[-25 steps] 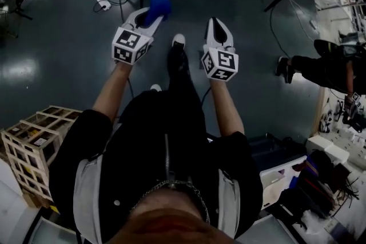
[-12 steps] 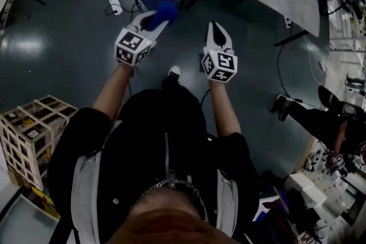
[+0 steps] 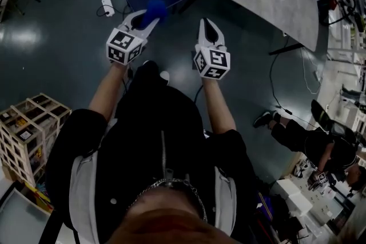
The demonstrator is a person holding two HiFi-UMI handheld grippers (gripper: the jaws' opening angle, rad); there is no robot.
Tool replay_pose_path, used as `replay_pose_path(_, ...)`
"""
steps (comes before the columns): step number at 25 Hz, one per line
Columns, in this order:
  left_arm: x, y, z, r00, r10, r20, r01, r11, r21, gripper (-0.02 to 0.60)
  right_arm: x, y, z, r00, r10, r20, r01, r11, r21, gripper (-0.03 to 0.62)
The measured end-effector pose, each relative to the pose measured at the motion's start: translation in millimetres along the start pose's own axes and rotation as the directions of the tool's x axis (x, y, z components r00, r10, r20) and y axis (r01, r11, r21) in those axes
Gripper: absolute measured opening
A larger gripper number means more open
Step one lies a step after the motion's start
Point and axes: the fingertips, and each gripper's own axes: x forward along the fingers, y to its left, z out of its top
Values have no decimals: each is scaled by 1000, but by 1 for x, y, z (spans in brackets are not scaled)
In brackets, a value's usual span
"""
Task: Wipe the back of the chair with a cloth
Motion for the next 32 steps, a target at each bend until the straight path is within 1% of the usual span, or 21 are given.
replay_pose_path(4, 23, 26, 0, 1000, 3, 0, -3, 1000, -16, 103, 27, -5, 3, 1000, -3, 3, 3, 1000, -3, -6)
replay_pose_path(7, 55, 49, 0, 1000, -6, -6, 5, 1000, -25, 103, 57, -17, 3, 1000, -10, -12, 10, 1000, 0, -6)
replay_pose_path(12, 124, 106, 9, 999, -46, 3, 46, 999, -11, 104, 132, -35, 8, 999, -12, -51, 10, 999, -34, -6)
replay_pose_path(16, 172, 153, 20, 998, -64, -11, 64, 997, -42, 104, 194, -40, 21, 995, -6, -99, 0, 999, -52, -6)
replay_pose_path(17, 182, 164, 24, 998, -64, -13, 64, 997, -39, 104, 208, -41, 25, 994, -3, -108, -3, 999, -53, -6)
replay_pose_path(19, 201, 187, 28, 998, -52, -18, 52, 999, -7, 103, 234, -43, 29, 992, -1, -129, -7, 998, -61, -6)
replay_pose_path(21, 211, 209, 25, 999, -44, -27, 44, 999, 11, 103, 254, -39, 28, 988, -3, -154, -6, 998, -58, -6)
replay_pose_path(23, 216, 227, 19, 998, -58, -32, 58, 998, -4, 103, 271, -30, 26, 985, -3, -172, -6, 999, -54, -6)
replay_pose_path(25, 227, 243, 12, 996, -76, -45, 76, 997, 7, 103, 289, -26, 24, 982, -3, -189, -8, 998, -60, -5)
replay_pose_path(28, 253, 271, 0, 995, -87, -50, 89, 996, 30, 103, 318, -28, 24, 977, -3, -214, -13, 997, -74, -5)
replay_pose_path(30, 269, 288, -3, 996, -83, -41, 85, 996, 38, 103, 333, -32, 25, 974, -12, -228, -6, 997, -75, -5)
replay_pose_path(32, 283, 305, -9, 996, -72, -50, 74, 996, 49, 103, 343, -34, 25, 971, -24, -237, 7, 997, -70, -5)
